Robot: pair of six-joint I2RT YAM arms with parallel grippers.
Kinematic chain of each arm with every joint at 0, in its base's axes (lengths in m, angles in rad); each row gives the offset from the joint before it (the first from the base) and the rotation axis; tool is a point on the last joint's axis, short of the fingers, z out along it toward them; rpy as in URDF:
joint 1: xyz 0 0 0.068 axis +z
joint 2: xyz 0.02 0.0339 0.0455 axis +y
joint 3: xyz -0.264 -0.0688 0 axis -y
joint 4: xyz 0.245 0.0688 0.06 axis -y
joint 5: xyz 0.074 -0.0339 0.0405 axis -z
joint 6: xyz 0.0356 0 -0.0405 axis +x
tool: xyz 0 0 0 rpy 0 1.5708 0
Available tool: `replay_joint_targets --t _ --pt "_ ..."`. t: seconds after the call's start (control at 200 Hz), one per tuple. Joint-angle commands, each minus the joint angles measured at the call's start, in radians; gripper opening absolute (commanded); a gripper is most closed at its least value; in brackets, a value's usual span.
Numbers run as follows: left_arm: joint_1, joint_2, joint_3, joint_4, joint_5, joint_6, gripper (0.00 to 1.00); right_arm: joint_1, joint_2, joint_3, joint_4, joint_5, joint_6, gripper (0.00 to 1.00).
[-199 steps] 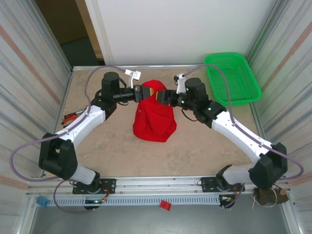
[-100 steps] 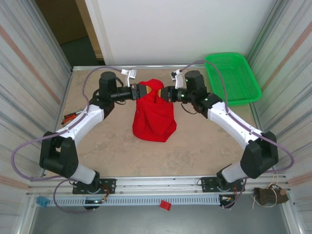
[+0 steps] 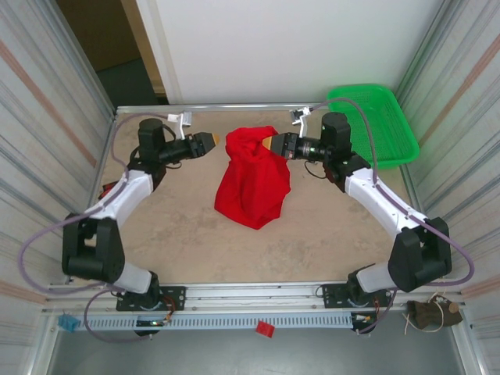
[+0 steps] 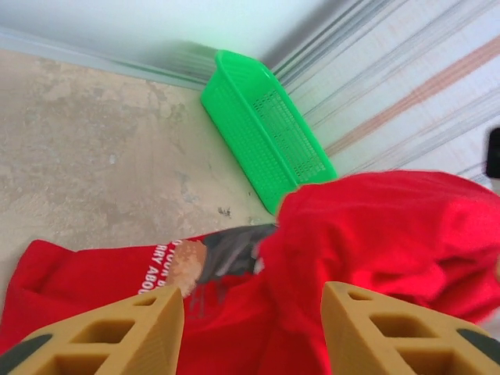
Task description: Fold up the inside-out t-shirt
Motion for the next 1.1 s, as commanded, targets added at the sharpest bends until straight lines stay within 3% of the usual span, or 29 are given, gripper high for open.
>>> replay_joint_targets --t 0.0,0.075,0.195,0.321,0.516,0.726,0.987,1.042,1.097 --pt "-0.085 -0.155 0.019 -0.139 -0.087 0.193 0.54 0.005 -0.003 -0.009 0.093 -0.024 0.05 0.0" --pt "-0.162 -0.174 0.058 -0.229 -0.157 0.28 0.56 0.01 0.001 -0.008 0.094 -0.017 0.055 0.0" --pt "-0.251 -0.156 0.12 -0.276 -0.223 0.313 0.57 0.019 0.003 -0.007 0.083 -0.001 0.053 0.0" --pt "-0.351 -0.122 0.166 -0.331 -0.408 0.343 0.58 0.029 0.005 -0.009 0.08 0.01 0.05 0.0" --pt "-0.4 -0.091 0.116 -0.308 -0.614 0.241 0.63 0.037 0.0 -0.011 0.077 0.022 0.051 0.0" --pt "-0.399 -0.061 0.078 -0.199 -0.645 0.129 0.66 0.048 -0.006 -0.021 0.078 0.028 0.049 0.0" --pt "-0.389 0.01 0.083 -0.125 -0.64 0.087 0.69 0.055 -0.018 -0.038 0.074 0.028 0.047 0.0" --pt "-0.384 0.031 0.095 -0.123 -0.618 0.085 0.6 0.054 -0.027 -0.047 0.074 0.033 0.046 0.0" --pt "-0.376 0.043 0.1 -0.122 -0.595 0.085 0.43 0.045 -0.029 -0.053 0.074 0.037 0.043 0.0"
